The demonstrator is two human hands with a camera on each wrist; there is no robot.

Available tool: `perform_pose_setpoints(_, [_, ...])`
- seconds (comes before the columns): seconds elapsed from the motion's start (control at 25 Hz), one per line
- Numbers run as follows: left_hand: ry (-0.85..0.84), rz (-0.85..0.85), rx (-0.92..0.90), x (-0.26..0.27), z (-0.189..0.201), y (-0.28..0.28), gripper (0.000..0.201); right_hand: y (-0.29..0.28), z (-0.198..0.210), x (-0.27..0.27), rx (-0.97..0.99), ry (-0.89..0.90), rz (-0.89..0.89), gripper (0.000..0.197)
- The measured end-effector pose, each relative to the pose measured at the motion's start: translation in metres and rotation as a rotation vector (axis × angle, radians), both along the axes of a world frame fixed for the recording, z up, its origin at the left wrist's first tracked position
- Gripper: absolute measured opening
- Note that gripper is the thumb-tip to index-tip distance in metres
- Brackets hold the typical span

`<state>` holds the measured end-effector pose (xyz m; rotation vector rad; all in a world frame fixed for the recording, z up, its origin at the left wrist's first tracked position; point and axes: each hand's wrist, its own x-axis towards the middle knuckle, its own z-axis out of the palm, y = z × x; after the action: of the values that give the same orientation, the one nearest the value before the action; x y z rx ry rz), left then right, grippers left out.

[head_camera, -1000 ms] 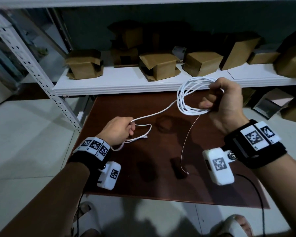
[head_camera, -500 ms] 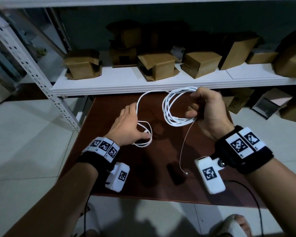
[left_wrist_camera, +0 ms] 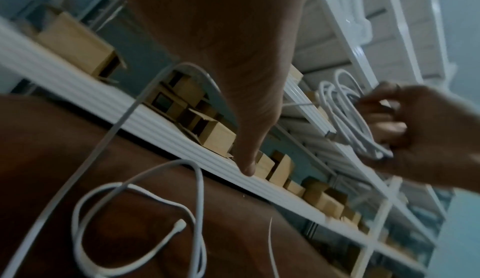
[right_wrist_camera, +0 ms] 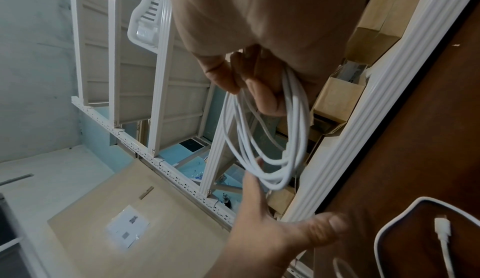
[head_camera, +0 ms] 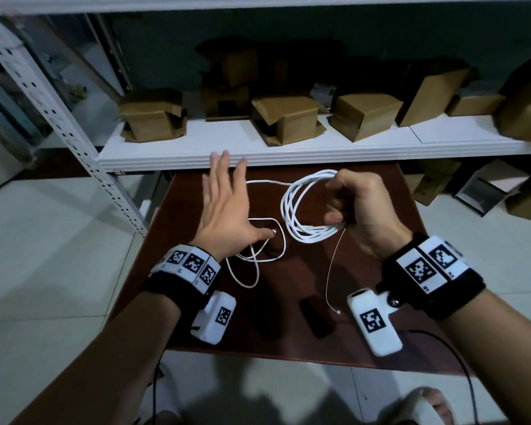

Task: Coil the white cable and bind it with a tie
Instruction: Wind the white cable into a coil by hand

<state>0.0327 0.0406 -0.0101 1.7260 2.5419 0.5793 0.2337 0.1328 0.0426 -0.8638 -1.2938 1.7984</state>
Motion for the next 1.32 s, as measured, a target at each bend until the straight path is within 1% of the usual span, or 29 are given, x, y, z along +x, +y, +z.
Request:
perform_pose_setpoints(0.04, [0.120, -0.059, 0.014, 0.004, 0.003, 0.000, 0.141, -0.001, 0.000, -0.001, 0.002, -0.001, 0.012, 0.030])
perform_pose_setpoints(0.08, [0.179, -0.119, 0.041, 0.008, 0.005, 0.000, 0.134, -0.003, 0.000, -0.002, 0.004, -0.006, 0.030, 0.031])
perform_pose_setpoints(0.12, [0.164, -0.173, 0.084, 0.012, 0.005, 0.001, 0.124, -0.004, 0.000, -0.003, 0.008, -0.015, 0.052, 0.033])
perform_pose_setpoints(0.16, [0.059, -0.213, 0.130, 0.016, 0.005, 0.002, 0.112, -0.006, 0.000, -0.004, 0.012, -0.026, 0.075, 0.035])
perform_pose_setpoints(0.2, [-0.117, -0.250, 0.174, 0.018, 0.004, 0.003, 0.096, -0.008, -0.001, -0.004, 0.013, -0.035, 0.094, 0.037])
perform_pose_setpoints(0.24, [-0.297, -0.287, 0.215, 0.020, 0.002, 0.004, 0.077, -0.010, -0.002, -0.005, 0.012, -0.036, 0.105, 0.036])
perform_pose_setpoints(0.28, [-0.427, -0.323, 0.255, 0.021, 0.000, 0.005, 0.054, -0.011, -0.003, -0.005, 0.004, -0.026, 0.105, 0.034])
perform_pose_setpoints(0.32, [-0.498, -0.343, 0.281, 0.022, -0.001, 0.006, 0.035, -0.010, -0.003, -0.005, -0.010, -0.010, 0.097, 0.033])
perform_pose_setpoints(0.36, [-0.572, -0.345, 0.285, 0.024, 0.000, 0.006, 0.028, -0.009, -0.004, -0.005, -0.027, 0.003, 0.081, 0.031])
perform_pose_setpoints(0.4, [-0.669, -0.338, 0.270, 0.026, 0.001, 0.007, 0.029, -0.008, -0.004, -0.005, -0.048, 0.014, 0.063, 0.029])
perform_pose_setpoints(0.48, [-0.957, -0.336, 0.200, 0.030, 0.004, 0.009, 0.034, -0.005, -0.004, -0.005, -0.087, 0.028, 0.025, 0.026])
perform_pose_setpoints(0.52, [-1.070, -0.343, 0.156, 0.032, 0.004, 0.009, 0.036, -0.004, -0.004, -0.005, -0.101, 0.034, 0.008, 0.027])
perform_pose_setpoints(0.6, [-1.177, -0.364, 0.097, 0.033, 0.004, 0.008, 0.038, -0.004, -0.003, -0.006, -0.122, 0.037, -0.021, 0.032])
perform_pose_setpoints(0.72, [-1.207, -0.435, 0.071, 0.031, 0.003, 0.003, 0.044, -0.005, -0.001, -0.006, -0.148, 0.034, -0.057, 0.044])
perform_pose_setpoints(0.76, [-1.206, -0.465, 0.055, 0.030, 0.003, 0.002, 0.047, -0.004, 0.000, -0.006, -0.154, 0.033, -0.070, 0.045])
perform_pose_setpoints(0.84, [-1.206, -0.529, 0.036, 0.029, 0.005, -0.001, 0.049, -0.003, -0.001, -0.005, -0.152, 0.031, -0.091, 0.039])
perform_pose_setpoints(0.96, [-1.298, -0.580, 0.080, 0.025, 0.010, -0.002, 0.053, 0.000, -0.002, -0.004, -0.130, 0.022, -0.107, 0.033])
perform_pose_setpoints(1.08, [-1.385, -0.560, 0.119, 0.023, 0.011, -0.001, 0.059, 0.002, -0.001, -0.003, -0.124, 0.004, -0.116, 0.040])
perform_pose_setpoints(1.16, [-1.467, -0.537, 0.143, 0.024, 0.013, -0.001, 0.067, 0.002, -0.001, -0.004, -0.123, -0.030, -0.123, 0.045])
perform_pose_setpoints(1.2, [-1.491, -0.514, 0.154, 0.025, 0.014, 0.000, 0.067, 0.002, -0.001, -0.004, -0.122, -0.046, -0.126, 0.046])
perform_pose_setpoints(1.24, [-1.484, -0.480, 0.159, 0.027, 0.015, 0.001, 0.063, 0.002, -0.002, -0.005, -0.117, -0.057, -0.126, 0.046])
perform_pose_setpoints(1.32, [-1.394, -0.410, 0.150, 0.031, 0.015, 0.003, 0.049, 0.002, -0.002, -0.006, -0.101, -0.075, -0.129, 0.047])
